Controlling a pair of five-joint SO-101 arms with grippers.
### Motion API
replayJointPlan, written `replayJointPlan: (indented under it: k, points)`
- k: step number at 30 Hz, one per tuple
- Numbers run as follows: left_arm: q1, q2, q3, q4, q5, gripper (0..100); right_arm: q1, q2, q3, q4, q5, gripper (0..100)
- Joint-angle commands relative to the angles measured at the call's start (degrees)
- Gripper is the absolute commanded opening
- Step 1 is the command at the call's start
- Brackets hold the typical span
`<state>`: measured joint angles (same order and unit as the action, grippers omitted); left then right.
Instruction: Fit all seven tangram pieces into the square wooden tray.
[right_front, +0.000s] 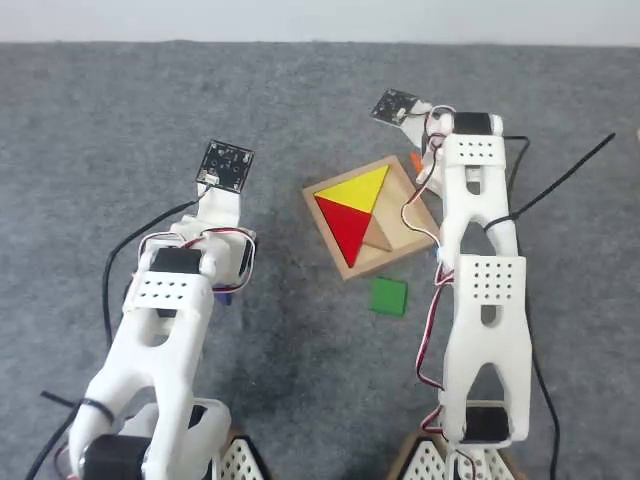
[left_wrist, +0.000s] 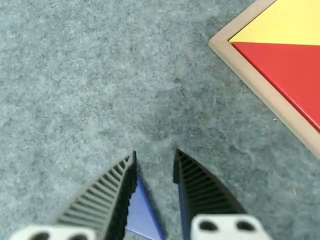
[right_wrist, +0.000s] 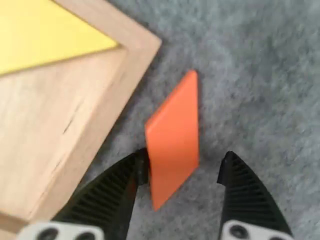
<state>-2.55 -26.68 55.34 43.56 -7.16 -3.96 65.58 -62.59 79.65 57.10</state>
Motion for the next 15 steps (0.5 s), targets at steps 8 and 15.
replayJointPlan:
  k: [8, 15]
  points:
    - [-0.18, -0.18, -1.45, -0.44, 0.18, 13, 0.66, -3.12, 4.13, 3.38, 3.08, 4.6]
    - [-0.09, -0.26, -1.45, -0.44, 0.18, 13, 0.57, -3.74, 4.04, 11.82, -7.47, 3.4]
